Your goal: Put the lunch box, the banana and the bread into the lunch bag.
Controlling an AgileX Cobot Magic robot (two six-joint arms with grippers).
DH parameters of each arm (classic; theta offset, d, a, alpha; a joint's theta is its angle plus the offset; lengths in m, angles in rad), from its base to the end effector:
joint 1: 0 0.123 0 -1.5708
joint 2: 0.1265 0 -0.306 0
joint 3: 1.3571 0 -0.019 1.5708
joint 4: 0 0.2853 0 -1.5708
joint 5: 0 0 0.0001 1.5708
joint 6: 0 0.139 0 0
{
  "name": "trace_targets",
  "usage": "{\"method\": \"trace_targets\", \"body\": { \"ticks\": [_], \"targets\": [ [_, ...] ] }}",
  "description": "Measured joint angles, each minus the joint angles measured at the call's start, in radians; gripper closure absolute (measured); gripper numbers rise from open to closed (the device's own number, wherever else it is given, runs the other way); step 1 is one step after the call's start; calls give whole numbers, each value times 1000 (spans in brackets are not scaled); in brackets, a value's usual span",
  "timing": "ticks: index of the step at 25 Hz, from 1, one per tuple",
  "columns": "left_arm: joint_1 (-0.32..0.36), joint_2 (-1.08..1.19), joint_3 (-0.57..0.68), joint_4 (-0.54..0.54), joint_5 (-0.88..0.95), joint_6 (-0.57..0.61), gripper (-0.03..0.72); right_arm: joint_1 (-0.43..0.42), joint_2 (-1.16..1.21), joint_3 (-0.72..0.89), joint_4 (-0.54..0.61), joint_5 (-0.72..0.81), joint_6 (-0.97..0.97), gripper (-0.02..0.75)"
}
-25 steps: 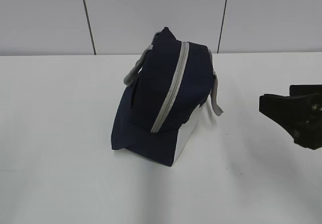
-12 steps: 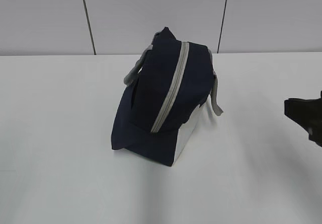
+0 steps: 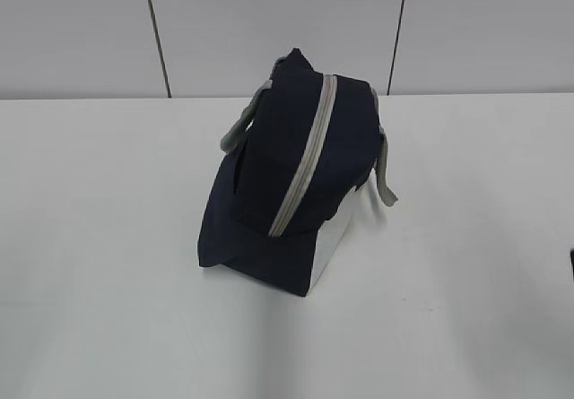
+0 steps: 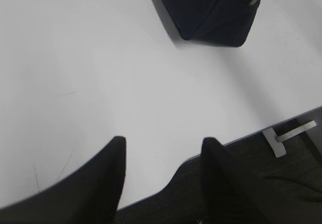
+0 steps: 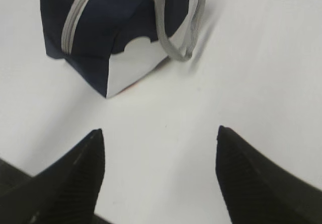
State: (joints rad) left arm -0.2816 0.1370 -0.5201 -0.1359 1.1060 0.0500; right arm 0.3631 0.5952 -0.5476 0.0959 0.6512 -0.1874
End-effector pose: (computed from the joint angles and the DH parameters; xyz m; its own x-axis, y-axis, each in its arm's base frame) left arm 0.0544 -0.0333 0.2673 -0.5716 0.1538 -0.8060 0.3633 0.9282 -0.0806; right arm 0.1545 0.0673 0.2759 -0.4875 -0.3036 -0.8186 -0.4559 0.8882 -0.0579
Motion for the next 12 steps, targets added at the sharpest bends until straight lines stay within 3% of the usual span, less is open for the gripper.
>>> {"method": "trace_targets", "body": {
  "ticks": [5, 12],
  "targets": [
    [0, 0, 0, 0, 0, 0, 338, 0, -84, 0, -4, 224, 0, 227],
    [0, 0, 0, 0, 0, 0, 338, -17, -198, 3, -142, 385, 157, 226]
  ]
}}
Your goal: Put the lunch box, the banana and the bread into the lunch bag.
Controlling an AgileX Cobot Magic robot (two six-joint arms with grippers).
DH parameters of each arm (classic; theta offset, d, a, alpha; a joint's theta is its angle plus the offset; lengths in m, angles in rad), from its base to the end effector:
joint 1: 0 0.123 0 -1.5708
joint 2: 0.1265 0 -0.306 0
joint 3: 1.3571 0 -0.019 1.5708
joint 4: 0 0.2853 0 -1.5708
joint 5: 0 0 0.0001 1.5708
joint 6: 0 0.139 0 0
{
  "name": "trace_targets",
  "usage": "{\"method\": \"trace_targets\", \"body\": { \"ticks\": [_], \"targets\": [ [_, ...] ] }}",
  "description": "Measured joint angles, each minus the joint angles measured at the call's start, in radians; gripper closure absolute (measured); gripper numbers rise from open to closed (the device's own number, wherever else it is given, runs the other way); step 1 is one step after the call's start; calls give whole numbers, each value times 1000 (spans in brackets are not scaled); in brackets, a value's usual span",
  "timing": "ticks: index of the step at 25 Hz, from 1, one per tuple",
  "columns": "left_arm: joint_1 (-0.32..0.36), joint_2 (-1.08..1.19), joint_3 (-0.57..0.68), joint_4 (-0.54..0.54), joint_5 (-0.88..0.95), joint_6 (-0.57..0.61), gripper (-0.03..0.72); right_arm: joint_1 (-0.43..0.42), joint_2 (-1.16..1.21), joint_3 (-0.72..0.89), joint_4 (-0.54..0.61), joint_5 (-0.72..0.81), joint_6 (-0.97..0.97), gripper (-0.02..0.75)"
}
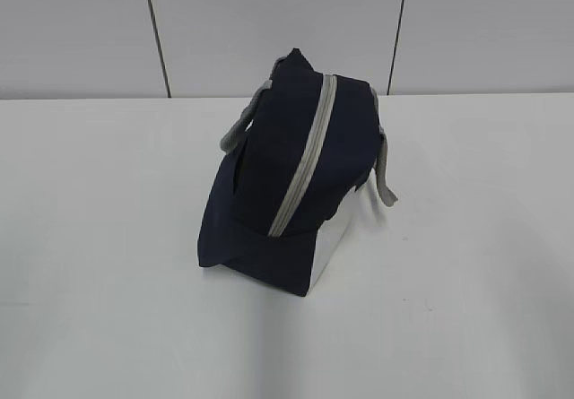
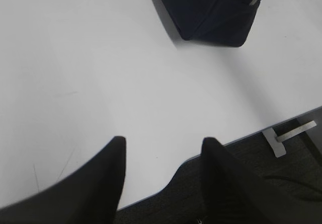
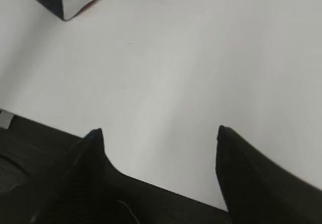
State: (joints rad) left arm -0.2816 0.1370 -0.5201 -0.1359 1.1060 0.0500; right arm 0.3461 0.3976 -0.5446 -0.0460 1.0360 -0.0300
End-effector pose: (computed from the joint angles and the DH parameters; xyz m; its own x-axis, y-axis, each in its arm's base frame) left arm 0.0544 -0.0333 0.2673 -0.5716 0.1538 -0.8060 0.3633 0.9282 -0.0806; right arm 0.1004 0.0304 0.2610 -0.6580 -0.2940 -0.6932 -0.3487 0.9349 -0.0656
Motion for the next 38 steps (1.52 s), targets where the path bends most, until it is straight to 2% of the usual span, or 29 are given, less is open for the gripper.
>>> {"method": "trace_targets", "body": {
  "ticks": [9, 18, 38],
  "targets": [
    [0, 0, 0, 0, 0, 0, 360, -216, -230, 17, -51, 51, 30, 226],
    [0, 0, 0, 0, -1, 0, 399, -314, -393, 43, -42, 95, 10, 226],
    [0, 0, 0, 0, -2, 0, 400, -325, -414, 43, -38, 101, 2, 225]
  ]
}}
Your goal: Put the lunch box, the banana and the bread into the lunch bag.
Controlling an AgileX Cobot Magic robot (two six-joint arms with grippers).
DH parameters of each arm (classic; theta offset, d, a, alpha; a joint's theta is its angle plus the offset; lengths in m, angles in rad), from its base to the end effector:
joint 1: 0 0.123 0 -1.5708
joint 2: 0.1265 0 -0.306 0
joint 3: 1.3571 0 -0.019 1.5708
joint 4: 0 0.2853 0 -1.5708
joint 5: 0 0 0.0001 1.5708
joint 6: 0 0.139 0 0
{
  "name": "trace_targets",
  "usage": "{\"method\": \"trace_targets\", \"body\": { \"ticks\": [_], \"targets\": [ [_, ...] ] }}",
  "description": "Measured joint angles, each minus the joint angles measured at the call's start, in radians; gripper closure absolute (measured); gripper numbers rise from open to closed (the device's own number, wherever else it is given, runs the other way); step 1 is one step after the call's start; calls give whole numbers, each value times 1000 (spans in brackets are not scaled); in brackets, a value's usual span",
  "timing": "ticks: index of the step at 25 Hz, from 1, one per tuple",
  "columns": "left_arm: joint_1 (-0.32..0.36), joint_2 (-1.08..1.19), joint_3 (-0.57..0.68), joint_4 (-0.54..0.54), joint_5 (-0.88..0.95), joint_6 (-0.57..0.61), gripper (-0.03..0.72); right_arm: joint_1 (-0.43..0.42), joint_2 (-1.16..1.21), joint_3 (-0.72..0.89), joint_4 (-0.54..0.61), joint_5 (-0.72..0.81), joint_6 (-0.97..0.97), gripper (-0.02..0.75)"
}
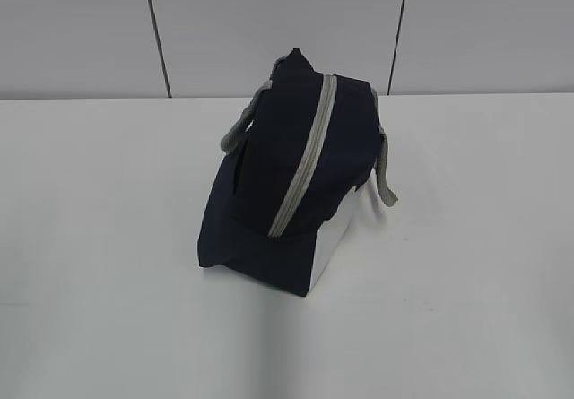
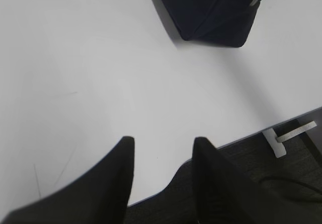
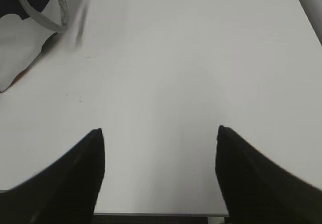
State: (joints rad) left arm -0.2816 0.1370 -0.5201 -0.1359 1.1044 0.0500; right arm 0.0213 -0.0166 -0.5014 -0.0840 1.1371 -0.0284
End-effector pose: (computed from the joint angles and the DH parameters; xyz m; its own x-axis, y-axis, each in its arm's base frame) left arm 0.0546 -0.0333 0.2675 -0.5704 0.1532 -0.8069 0.3633 0.9282 -0.0805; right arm 0.0394 -0.0098 0.2643 -0.5077 -0.0744 -0.8583 0.0121 0.9956 -0.0934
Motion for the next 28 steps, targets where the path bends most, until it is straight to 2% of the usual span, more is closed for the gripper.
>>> {"method": "trace_targets", "body": {
  "ticks": [11, 14, 21, 24, 28],
  "targets": [
    [7, -2, 0, 0, -1, 0, 404, 0, 0, 0, 0, 0, 0, 226],
    [61, -19, 0, 0, -1, 0, 413, 0, -1, 0, 0, 0, 0, 225],
    [259, -111, 0, 0, 0, 0, 419, -1, -2, 0, 0, 1, 0, 226],
    [288, -151, 0, 0, 3, 0, 419, -1, -2, 0, 0, 1, 0, 226],
    [290, -152, 0, -1, 2, 0, 426, -1, -2, 0, 0, 1, 0, 226]
  ]
}}
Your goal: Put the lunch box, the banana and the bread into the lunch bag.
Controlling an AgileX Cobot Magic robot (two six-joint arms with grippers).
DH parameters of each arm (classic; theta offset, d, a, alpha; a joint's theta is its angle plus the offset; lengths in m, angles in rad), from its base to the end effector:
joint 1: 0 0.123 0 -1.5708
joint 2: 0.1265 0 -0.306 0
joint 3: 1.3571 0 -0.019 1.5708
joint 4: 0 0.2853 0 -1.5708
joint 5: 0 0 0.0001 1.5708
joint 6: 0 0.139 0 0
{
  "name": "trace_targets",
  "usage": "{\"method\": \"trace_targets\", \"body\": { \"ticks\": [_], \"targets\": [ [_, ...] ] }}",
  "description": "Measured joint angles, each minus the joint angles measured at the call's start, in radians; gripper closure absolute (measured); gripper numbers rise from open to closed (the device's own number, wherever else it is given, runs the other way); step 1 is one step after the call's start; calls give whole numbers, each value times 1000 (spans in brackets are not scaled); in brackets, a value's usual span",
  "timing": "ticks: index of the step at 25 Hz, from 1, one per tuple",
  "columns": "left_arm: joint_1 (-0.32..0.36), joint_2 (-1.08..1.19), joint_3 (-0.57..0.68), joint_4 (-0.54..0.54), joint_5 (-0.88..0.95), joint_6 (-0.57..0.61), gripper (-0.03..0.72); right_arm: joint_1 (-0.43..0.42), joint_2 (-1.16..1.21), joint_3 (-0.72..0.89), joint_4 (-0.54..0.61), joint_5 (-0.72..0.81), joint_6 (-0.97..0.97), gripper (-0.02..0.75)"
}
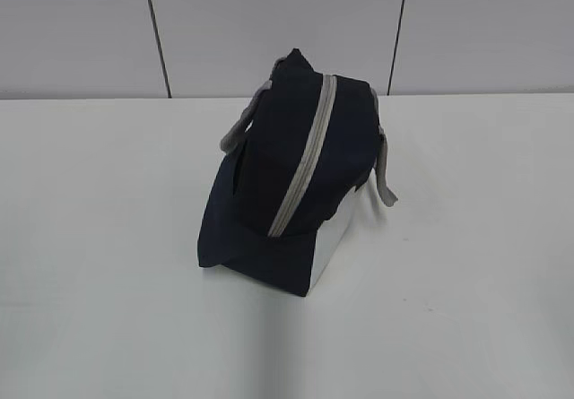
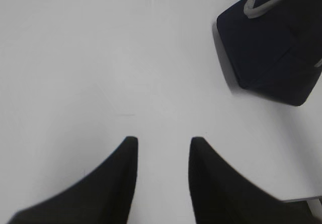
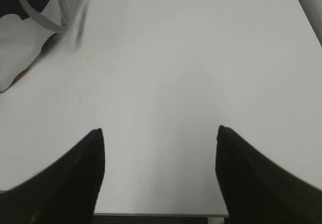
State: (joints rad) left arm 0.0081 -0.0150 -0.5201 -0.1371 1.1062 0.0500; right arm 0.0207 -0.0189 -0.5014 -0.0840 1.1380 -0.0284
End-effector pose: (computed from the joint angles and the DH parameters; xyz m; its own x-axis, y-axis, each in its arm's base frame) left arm 0.0391 -0.0167 0.2750 -0.4630 -0.0154 -0.8862 0.0949 0.9932 -0.0668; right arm 0.0390 -0.0098 0.2643 -0.5065 -0.0740 -0.8590 0.0129 0.9956 -0.0933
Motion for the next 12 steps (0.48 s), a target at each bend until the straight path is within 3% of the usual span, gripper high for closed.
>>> {"method": "trace_targets", "body": {
  "ticks": [12],
  "targets": [
    [0, 0, 0, 0, 0, 0, 443, 0, 0, 0, 0, 2, 0, 226]
  ]
}}
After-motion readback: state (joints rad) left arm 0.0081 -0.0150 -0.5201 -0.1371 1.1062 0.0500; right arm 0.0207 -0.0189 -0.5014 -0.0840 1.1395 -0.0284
